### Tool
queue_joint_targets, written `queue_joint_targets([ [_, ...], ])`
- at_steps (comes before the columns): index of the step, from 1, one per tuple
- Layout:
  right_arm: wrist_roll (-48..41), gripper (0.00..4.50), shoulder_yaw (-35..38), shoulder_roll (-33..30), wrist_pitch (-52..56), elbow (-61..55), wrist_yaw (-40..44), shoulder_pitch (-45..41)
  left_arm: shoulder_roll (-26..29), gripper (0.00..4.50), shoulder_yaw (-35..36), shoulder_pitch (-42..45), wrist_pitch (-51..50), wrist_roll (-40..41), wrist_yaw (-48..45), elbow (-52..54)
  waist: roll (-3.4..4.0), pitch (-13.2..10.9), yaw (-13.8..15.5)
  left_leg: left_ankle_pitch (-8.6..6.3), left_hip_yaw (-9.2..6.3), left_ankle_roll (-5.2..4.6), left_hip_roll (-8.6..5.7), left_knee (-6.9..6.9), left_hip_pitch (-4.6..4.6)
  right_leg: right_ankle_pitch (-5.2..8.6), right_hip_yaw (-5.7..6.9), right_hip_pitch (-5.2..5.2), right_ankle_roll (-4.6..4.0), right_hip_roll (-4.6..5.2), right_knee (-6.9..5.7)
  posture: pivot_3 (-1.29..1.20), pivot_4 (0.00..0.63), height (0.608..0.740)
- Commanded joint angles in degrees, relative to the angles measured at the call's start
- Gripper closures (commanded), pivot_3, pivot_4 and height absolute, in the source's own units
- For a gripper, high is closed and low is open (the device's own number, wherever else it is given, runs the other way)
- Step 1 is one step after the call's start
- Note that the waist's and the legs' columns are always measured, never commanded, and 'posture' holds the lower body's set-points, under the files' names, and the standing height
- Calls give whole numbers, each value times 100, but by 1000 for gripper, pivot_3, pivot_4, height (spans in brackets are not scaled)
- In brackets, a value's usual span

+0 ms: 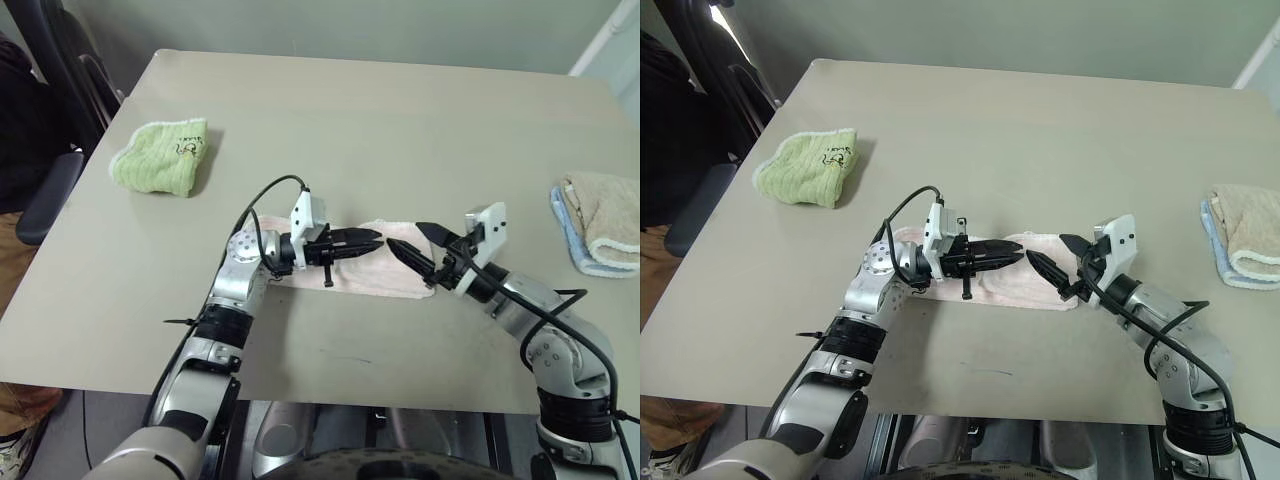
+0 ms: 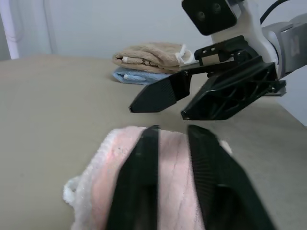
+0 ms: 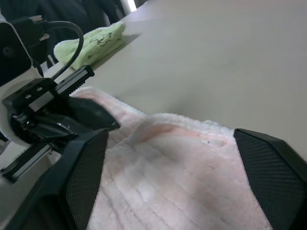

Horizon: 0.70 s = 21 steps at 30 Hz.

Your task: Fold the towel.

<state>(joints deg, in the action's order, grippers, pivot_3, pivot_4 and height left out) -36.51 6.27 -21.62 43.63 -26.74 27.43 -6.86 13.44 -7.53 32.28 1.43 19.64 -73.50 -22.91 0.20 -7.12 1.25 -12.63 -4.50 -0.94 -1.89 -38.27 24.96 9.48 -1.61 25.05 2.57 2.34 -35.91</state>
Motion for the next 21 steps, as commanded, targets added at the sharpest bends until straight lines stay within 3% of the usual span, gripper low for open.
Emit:
queue_joint_targets([
  [1,305,1279,-127,16,-338,149,-94,-98,-9,4500,-112,108,301,-149,-98,-121,0,0,0,0,0,0,0,0,-1,0,0,-1,0,0,0,0,150,733],
  [6,718,2960,-214,333,-649,679,-456,-347,4,4500,-373,75,896,-597,-135,-458,1,0,-1,-4,-1,-8,1,-1,-4,-1,-1,-3,2,0,0,0,150,733],
  [16,1880,2960,-1124,621,-1098,1645,-770,-157,570,4500,-1159,-189,788,-1487,-350,-690,11,13,-13,-15,-2,-9,2,-1,-9,-3,2,-4,-3,0,0,0,150,733],
  [21,2134,2960,-1259,761,-1266,1891,-793,-86,556,4500,-1164,-170,789,-1472,-256,-760,12,26,-59,-73,-5,10,2,13,-98,30,-2,-80,-53,-2,3,0,150,733],
])
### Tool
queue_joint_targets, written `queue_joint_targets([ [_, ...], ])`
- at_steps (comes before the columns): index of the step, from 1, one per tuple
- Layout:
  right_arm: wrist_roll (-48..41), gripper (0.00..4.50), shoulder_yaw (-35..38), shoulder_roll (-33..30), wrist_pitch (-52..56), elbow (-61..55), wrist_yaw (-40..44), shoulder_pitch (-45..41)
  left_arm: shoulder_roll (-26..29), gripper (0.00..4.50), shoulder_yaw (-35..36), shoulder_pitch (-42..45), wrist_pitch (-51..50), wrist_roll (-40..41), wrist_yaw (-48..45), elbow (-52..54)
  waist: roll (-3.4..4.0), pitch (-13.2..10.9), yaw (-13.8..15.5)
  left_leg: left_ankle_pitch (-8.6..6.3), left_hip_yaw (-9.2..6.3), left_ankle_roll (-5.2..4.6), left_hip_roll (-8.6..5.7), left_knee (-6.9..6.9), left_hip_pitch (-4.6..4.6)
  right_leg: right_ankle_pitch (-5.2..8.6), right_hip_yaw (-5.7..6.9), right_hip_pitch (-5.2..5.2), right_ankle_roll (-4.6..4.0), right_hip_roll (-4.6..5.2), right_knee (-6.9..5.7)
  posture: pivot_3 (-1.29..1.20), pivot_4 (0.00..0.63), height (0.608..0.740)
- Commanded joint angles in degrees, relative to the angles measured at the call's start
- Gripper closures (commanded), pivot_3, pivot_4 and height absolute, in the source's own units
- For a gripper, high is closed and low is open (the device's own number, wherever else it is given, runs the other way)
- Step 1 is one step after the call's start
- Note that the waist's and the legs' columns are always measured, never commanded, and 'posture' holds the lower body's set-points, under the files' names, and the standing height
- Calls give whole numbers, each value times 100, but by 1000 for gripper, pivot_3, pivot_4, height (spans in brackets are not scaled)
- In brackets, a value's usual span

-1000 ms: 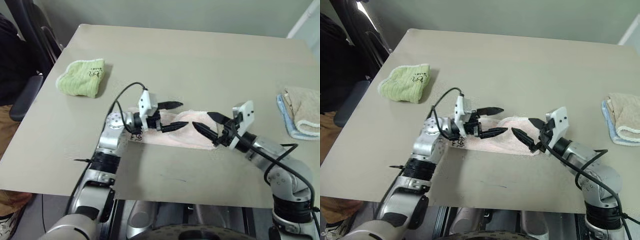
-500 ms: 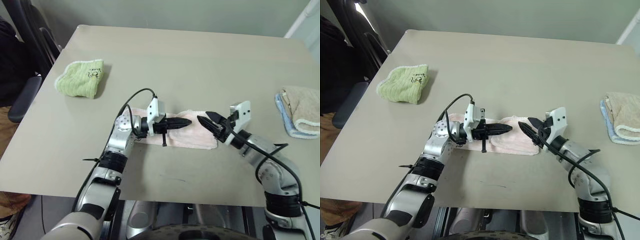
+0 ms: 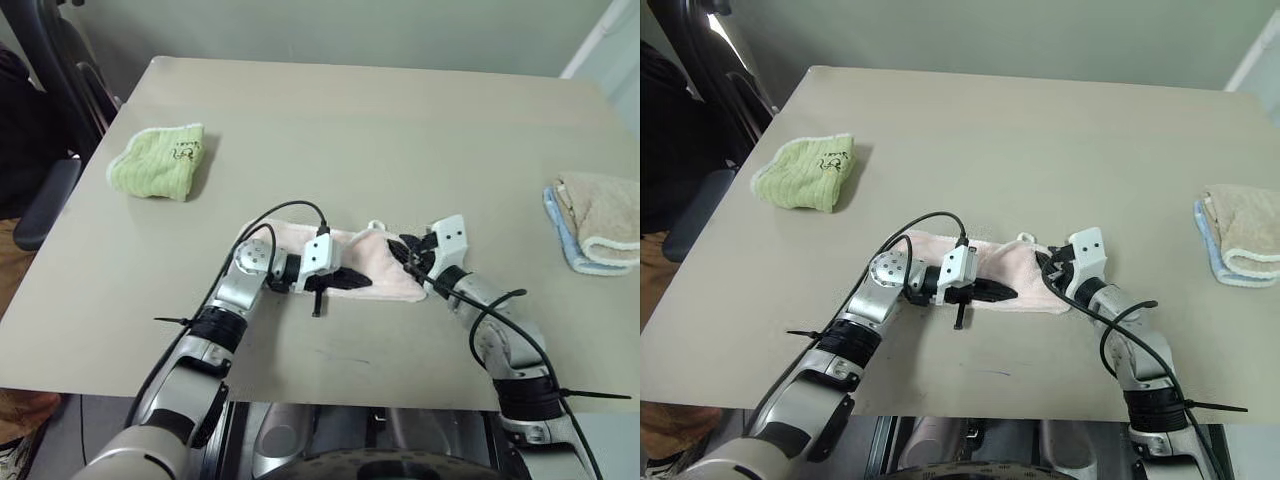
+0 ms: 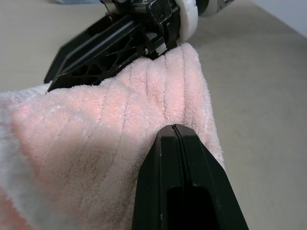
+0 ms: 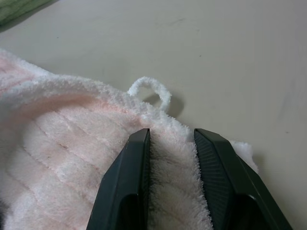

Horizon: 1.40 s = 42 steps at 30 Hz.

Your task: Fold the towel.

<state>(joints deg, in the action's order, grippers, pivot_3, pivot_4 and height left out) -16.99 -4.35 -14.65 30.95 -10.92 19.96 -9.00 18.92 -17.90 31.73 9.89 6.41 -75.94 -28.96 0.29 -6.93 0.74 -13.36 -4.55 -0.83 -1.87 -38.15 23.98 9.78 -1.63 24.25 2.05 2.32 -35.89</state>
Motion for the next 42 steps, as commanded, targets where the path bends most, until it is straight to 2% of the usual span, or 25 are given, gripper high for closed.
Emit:
queue_joint_targets([
  [1,229,2960,-197,79,-33,365,-50,110,-11,4500,-103,-106,-66,-118,6,-174,3,13,-12,-10,-1,18,0,0,-2,8,0,-2,-10,-1,0,0,150,733],
  [5,226,2960,46,84,-196,506,0,-123,-167,4500,366,-73,-507,453,118,19,2,19,-24,-9,-1,21,1,-2,-6,15,-2,-9,9,-2,-1,0,150,733],
  [8,-134,2995,381,15,-79,259,162,-290,-50,3931,772,-62,-1419,1114,29,582,2,14,-27,-6,0,26,0,-3,1,13,-3,-6,14,-2,0,0,150,733],
  [14,-1300,2995,920,-344,543,-737,848,-433,514,1883,1227,7,-2801,1894,18,1787,7,8,-16,32,1,67,-2,-1,45,10,-3,32,3,-2,0,0,150,733],
  [19,-2571,2995,1424,-797,1364,-1502,1151,-682,1248,150,1981,178,-4210,2851,146,2541,3,6,-8,73,5,34,-3,-1,96,21,-2,76,10,-2,3,0,150,733],
  [20,-2675,2995,1418,-898,1468,-1563,1191,-707,1395,33,2081,174,-4291,2891,159,2529,2,7,-10,73,6,35,-2,1,101,15,-2,81,19,-3,2,0,150,733],
  [22,-2826,3363,1364,-1056,1633,-1632,1245,-736,1679,0,2194,92,-4204,2745,215,2375,2,7,-9,71,6,39,0,7,93,8,0,80,40,-3,2,0,150,733],
  [26,-3138,4471,1271,-1243,1817,-1796,1396,-730,2109,0,2440,-117,-4279,2720,283,2261,3,6,-7,69,1,39,2,12,94,16,0,85,40,-3,2,0,150,733],
  [32,-3347,4471,1040,-1368,1911,-1921,1542,-713,2896,0,2903,-835,-4901,3060,163,2539,2,6,-25,63,-1,43,2,14,98,45,1,93,-13,-4,-1,0,150,733],
  [36,-3448,4471,867,-1284,1967,-1863,1540,-779,3131,0,3516,-1340,-5554,3388,656,2640,2,6,-27,54,-1,53,1,15,98,45,1,98,-19,-5,-3,0,150,733],
  [42,-3230,4471,591,-1080,1957,-1590,1324,-912,3685,0,4220,-2007,-7644,4153,1329,2900,1,6,-33,29,-3,102,3,15,98,39,2,103,-33,-6,-8,0,150,733],
])
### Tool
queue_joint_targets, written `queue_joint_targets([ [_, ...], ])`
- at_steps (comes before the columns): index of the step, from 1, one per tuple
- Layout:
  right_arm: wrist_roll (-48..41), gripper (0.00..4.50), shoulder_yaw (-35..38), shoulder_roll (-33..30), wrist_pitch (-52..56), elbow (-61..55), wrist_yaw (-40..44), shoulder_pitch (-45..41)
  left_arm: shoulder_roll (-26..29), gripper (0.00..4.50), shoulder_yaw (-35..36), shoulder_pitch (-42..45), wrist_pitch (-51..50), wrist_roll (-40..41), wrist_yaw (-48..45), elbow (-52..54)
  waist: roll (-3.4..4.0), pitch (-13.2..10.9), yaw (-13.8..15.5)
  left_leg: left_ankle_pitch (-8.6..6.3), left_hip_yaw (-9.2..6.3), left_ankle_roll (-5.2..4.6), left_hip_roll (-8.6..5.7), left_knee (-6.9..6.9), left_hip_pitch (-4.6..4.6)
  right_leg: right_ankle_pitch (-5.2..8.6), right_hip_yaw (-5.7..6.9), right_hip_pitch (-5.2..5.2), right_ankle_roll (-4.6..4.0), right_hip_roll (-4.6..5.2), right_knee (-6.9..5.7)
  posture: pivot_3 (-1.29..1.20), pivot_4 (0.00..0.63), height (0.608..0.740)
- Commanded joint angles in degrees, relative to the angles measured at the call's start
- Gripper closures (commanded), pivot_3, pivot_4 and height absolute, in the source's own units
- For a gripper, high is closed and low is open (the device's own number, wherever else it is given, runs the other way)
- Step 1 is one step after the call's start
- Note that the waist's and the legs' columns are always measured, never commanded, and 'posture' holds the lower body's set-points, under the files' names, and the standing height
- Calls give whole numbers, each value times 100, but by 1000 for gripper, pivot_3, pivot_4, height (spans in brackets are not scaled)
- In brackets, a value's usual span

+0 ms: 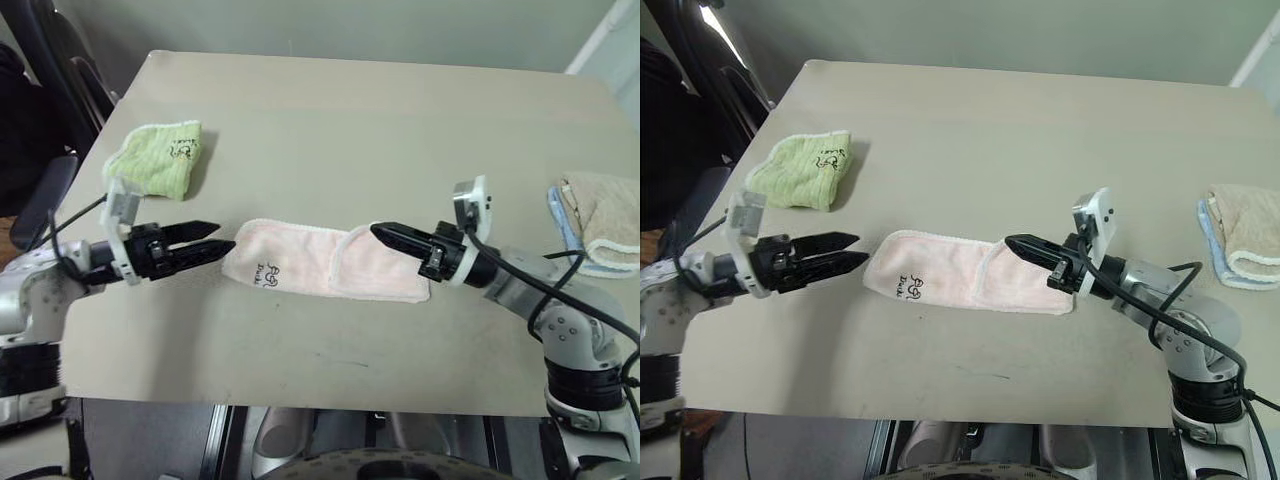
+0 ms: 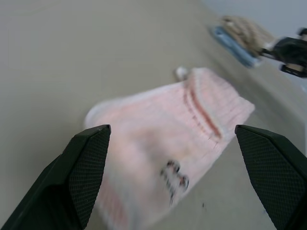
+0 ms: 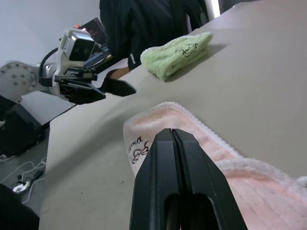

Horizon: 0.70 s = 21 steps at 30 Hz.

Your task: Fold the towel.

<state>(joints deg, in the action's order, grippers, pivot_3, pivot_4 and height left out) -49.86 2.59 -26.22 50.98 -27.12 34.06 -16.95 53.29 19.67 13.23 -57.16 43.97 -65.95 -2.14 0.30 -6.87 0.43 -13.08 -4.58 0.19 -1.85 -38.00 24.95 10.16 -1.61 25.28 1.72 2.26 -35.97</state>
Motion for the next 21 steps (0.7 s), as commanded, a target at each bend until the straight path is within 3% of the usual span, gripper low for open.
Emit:
queue_joint_targets([
  [1,117,4471,-151,143,-52,111,-165,-148,245,0,605,-195,-1234,465,541,128,0,0,-4,-10,0,17,0,1,-1,0,1,1,-2,0,0,0,150,733],
  [4,238,4471,-223,294,-37,288,-368,-235,137,0,966,-206,-2017,746,990,28,1,0,9,-10,-3,31,0,2,-4,-3,1,2,-9,-1,-7,0,150,733],
  [11,233,4471,-193,475,118,462,-628,-388,-822,0,1507,122,-3442,1128,2155,-243,0,0,15,4,-6,48,-1,4,-6,-13,1,8,-26,-1,-20,0,150,733],
  [21,125,4471,-11,472,295,297,-815,-266,-1694,0,1855,346,-3534,1518,3535,-705,-1,-1,54,20,-5,51,-1,9,-41,-14,3,-21,-27,-4,-28,0,150,733],
])
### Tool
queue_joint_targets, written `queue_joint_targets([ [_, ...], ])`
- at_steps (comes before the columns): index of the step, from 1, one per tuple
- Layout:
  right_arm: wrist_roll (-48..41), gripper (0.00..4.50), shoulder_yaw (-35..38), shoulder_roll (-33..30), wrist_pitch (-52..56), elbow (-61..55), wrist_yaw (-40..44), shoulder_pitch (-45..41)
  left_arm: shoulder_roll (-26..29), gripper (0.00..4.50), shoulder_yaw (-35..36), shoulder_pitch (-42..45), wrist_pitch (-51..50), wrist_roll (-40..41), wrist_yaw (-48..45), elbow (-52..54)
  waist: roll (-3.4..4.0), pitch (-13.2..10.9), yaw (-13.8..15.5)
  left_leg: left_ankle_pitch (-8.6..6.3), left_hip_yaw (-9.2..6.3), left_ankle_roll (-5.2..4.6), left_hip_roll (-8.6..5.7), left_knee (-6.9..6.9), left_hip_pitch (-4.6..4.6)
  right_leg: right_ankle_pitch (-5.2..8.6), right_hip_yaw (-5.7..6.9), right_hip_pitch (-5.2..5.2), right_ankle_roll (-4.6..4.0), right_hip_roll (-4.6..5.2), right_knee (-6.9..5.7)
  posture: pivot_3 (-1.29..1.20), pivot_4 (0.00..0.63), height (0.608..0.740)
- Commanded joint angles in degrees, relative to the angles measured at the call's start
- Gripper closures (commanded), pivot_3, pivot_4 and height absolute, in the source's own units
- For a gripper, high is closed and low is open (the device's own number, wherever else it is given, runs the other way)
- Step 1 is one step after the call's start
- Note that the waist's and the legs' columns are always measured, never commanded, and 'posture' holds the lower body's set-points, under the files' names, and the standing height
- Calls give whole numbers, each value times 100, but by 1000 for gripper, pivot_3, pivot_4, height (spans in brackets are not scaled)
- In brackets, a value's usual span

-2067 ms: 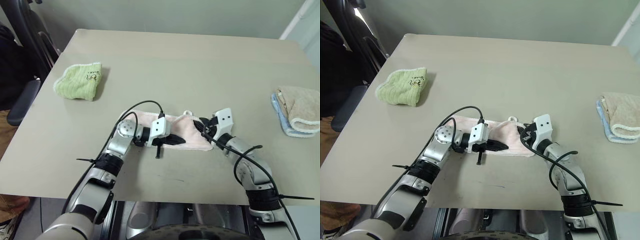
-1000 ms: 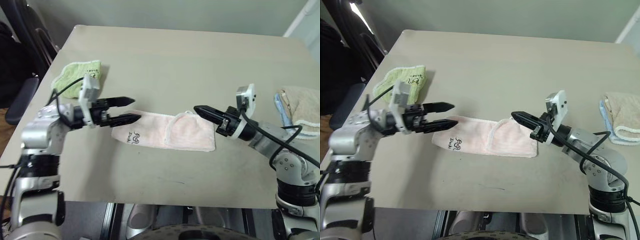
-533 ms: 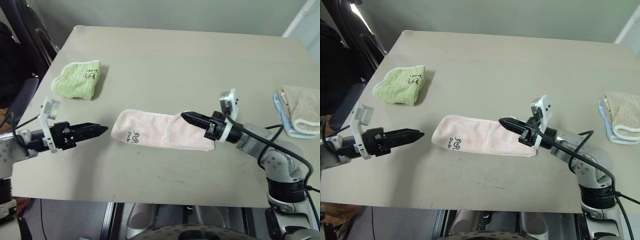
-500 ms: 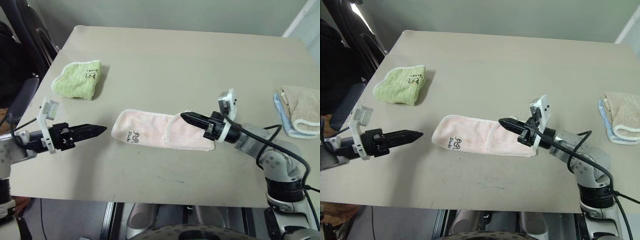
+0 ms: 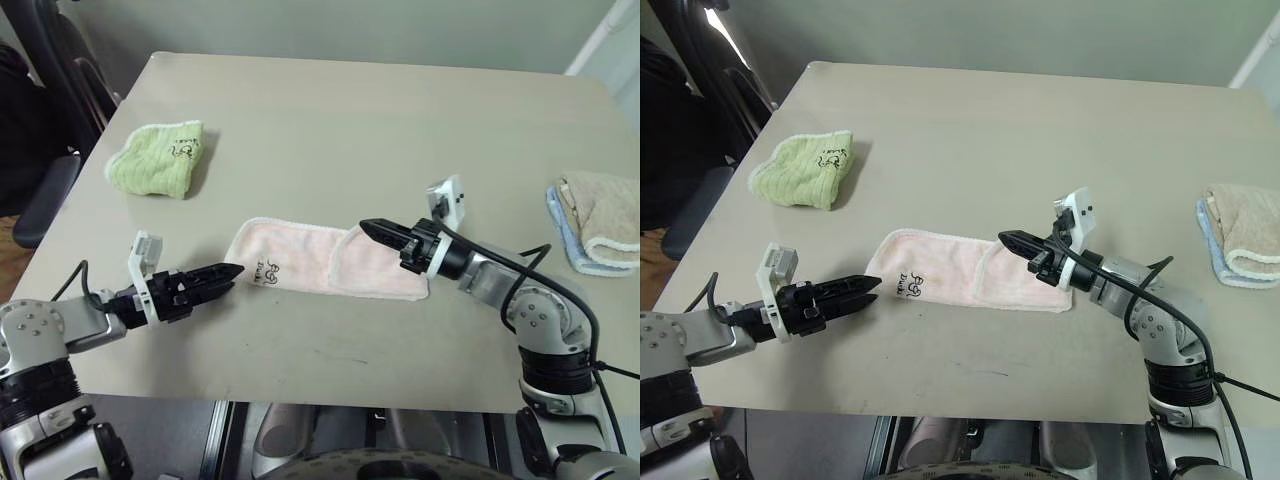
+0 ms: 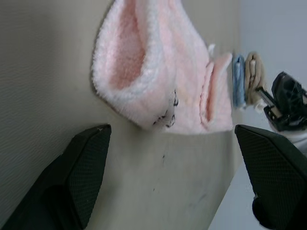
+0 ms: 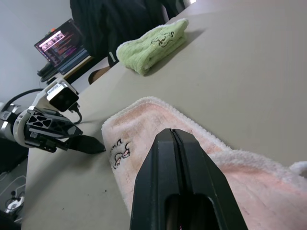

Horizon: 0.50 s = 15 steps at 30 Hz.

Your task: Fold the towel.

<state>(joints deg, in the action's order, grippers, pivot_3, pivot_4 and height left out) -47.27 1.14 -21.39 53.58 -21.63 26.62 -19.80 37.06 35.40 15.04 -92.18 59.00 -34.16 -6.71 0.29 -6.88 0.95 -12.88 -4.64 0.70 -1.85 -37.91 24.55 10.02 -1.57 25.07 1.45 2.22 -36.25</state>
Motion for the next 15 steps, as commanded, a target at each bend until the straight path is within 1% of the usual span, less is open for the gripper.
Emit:
queue_joint_targets([
  [1,-142,4471,146,-11,50,-268,-87,33,-86,0,343,209,-32,33,444,-318,-2,-1,1,0,0,-1,0,2,-18,0,-1,-16,0,0,0,0,150,733],
  [3,-157,4471,171,1,78,-291,-131,55,-52,0,467,258,-32,36,566,-455,-5,-3,-11,-5,0,-9,0,13,-47,-1,-7,-38,-2,-2,0,0,150,733],
  [6,-161,4471,187,-1,95,-323,-160,96,-81,0,634,310,-32,37,743,-589,-6,-3,-44,-10,0,-18,-1,24,-55,-1,-11,-38,-2,-5,1,0,150,733],
  [10,-151,4471,209,-13,89,-337,-170,117,-184,0,603,331,-32,100,843,-532,-6,-3,-49,16,0,15,0,52,-56,4,-11,-30,-9,-8,4,0,150,733],
  [15,-120,4471,225,-31,73,-313,-168,92,-348,0,507,468,-32,213,914,-388,-6,-3,-3,39,-1,15,1,86,-60,9,-11,-30,-9,-8,9,0,150,733],
])
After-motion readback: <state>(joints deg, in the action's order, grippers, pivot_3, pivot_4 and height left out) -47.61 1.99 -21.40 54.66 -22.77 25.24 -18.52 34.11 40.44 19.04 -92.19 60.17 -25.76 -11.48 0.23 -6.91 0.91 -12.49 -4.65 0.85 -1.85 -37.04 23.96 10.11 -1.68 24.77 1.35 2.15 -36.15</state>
